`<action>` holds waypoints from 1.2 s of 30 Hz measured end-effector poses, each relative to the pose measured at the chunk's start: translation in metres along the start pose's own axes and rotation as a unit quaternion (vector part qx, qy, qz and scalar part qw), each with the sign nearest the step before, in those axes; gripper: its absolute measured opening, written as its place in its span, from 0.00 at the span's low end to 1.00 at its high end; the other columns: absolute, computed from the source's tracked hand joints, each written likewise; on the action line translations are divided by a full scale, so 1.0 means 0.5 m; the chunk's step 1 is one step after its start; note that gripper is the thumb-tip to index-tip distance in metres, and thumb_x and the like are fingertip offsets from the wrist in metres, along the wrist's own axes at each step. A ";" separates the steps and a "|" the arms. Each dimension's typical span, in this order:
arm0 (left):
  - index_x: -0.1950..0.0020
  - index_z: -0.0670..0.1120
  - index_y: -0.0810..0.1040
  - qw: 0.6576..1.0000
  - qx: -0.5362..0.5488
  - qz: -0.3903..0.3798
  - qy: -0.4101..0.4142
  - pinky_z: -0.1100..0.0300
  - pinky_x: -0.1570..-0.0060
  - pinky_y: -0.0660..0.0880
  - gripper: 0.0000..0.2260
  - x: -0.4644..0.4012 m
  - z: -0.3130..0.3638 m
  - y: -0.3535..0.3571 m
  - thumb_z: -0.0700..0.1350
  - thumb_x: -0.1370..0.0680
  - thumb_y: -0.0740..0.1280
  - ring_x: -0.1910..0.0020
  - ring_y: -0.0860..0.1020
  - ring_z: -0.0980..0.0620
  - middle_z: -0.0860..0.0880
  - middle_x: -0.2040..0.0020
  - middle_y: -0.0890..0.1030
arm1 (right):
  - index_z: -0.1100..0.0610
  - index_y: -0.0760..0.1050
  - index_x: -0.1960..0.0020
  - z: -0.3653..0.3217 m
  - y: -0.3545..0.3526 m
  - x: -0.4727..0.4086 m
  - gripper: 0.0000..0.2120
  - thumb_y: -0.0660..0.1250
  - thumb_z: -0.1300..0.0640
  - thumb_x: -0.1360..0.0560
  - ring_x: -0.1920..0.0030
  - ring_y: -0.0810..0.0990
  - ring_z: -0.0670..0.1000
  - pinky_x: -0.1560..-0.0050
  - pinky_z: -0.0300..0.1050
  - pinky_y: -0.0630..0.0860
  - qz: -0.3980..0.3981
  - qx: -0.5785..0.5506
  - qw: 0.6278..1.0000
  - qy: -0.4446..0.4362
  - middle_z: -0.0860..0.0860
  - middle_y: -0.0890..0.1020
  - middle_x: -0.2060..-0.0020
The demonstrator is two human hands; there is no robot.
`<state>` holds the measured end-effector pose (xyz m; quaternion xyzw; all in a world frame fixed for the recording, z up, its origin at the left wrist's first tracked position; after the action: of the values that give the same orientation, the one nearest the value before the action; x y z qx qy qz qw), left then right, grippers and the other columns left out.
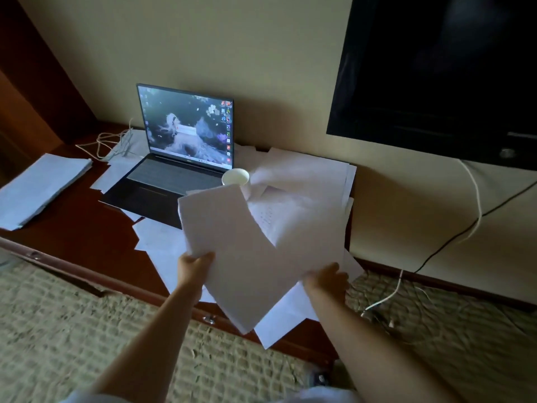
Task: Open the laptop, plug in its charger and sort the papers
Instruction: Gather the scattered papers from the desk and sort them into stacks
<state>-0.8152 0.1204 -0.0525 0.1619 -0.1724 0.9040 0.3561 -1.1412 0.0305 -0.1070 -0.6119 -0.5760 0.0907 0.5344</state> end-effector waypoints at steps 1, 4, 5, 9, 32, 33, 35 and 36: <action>0.47 0.36 0.77 1.000 -0.007 0.002 -0.004 0.51 0.52 0.75 0.15 0.001 -0.009 -0.007 0.39 0.32 0.71 0.55 0.77 0.42 0.40 0.55 0.79 | 0.60 0.52 0.25 0.033 0.013 0.005 0.33 0.58 0.45 0.23 0.30 0.60 0.61 0.33 0.56 0.64 -0.007 0.008 1.000 0.028 0.61 0.59 0.29; 0.48 0.37 0.77 0.999 -0.028 0.005 -0.030 0.53 0.54 0.73 0.09 0.005 -0.042 -0.022 0.33 0.27 0.69 0.55 0.76 0.45 0.40 0.55 0.78 | 0.62 0.42 0.24 0.054 0.038 0.010 0.35 0.57 0.49 0.21 0.28 0.58 0.64 0.31 0.57 0.62 -0.022 -0.022 0.999 0.034 0.63 0.51 0.26; 0.47 0.36 0.76 0.999 -0.028 -0.002 -0.037 0.52 0.53 0.74 0.09 0.008 -0.053 -0.022 0.32 0.27 0.68 0.55 0.76 0.45 0.40 0.54 0.78 | 0.62 0.40 0.24 0.050 0.040 0.011 0.34 0.56 0.50 0.20 0.28 0.59 0.64 0.32 0.57 0.62 -0.029 -0.046 0.998 0.032 0.64 0.50 0.26; 0.46 0.35 0.75 0.997 -0.009 -0.009 -0.072 0.47 0.49 0.75 0.15 0.011 -0.096 -0.031 0.35 0.31 0.72 0.54 0.76 0.43 0.39 0.53 0.78 | 0.61 0.44 0.24 0.065 0.019 0.026 0.38 0.58 0.43 0.22 0.28 0.57 0.64 0.33 0.60 0.63 0.010 -0.011 0.997 0.076 0.63 0.55 0.27; 0.47 0.42 0.75 0.954 0.210 -0.100 -0.190 0.54 0.61 0.75 0.13 0.035 -0.180 0.024 0.50 0.20 0.57 0.57 0.77 0.42 0.41 0.55 0.79 | 0.61 0.77 0.42 -0.163 0.239 0.336 0.14 0.59 0.57 0.23 0.37 0.70 0.59 0.46 0.50 0.73 -0.058 0.224 0.817 -0.529 0.59 0.74 0.37; 0.45 0.42 0.74 0.955 0.210 -0.090 -0.189 0.52 0.58 0.76 0.14 0.032 -0.187 0.023 0.51 0.20 0.58 0.54 0.77 0.41 0.40 0.53 0.78 | 0.63 0.75 0.40 -0.154 0.246 0.322 0.15 0.58 0.58 0.22 0.36 0.69 0.60 0.45 0.49 0.71 -0.074 0.239 0.830 -0.499 0.59 0.72 0.36; 0.42 0.42 0.73 0.957 0.206 -0.061 -0.197 0.48 0.49 0.76 0.17 0.023 -0.202 0.016 0.54 0.20 0.58 0.49 0.76 0.40 0.40 0.50 0.78 | 0.64 0.72 0.37 -0.143 0.245 0.303 0.16 0.56 0.59 0.22 0.35 0.69 0.61 0.43 0.46 0.69 -0.111 0.221 0.858 -0.450 0.60 0.70 0.33; 0.42 0.42 0.73 0.957 0.200 -0.061 -0.203 0.47 0.45 0.75 0.18 0.023 -0.205 0.017 0.56 0.20 0.57 0.47 0.76 0.40 0.40 0.49 0.78 | 0.64 0.71 0.35 -0.141 0.246 0.301 0.17 0.56 0.60 0.21 0.34 0.68 0.61 0.41 0.46 0.69 -0.125 0.214 0.861 -0.444 0.59 0.68 0.31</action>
<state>-0.8468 0.1651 -0.1403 0.4199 -0.0469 0.8447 0.3285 -0.9669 0.1411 -0.0952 -0.3003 -0.7903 0.4063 0.3467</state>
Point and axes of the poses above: each hand's wrist, its own x-axis away from the middle knuckle, its own y-axis out of the palm, z = x × y, the point moved 10 cm from there along -x, towards the middle knuckle
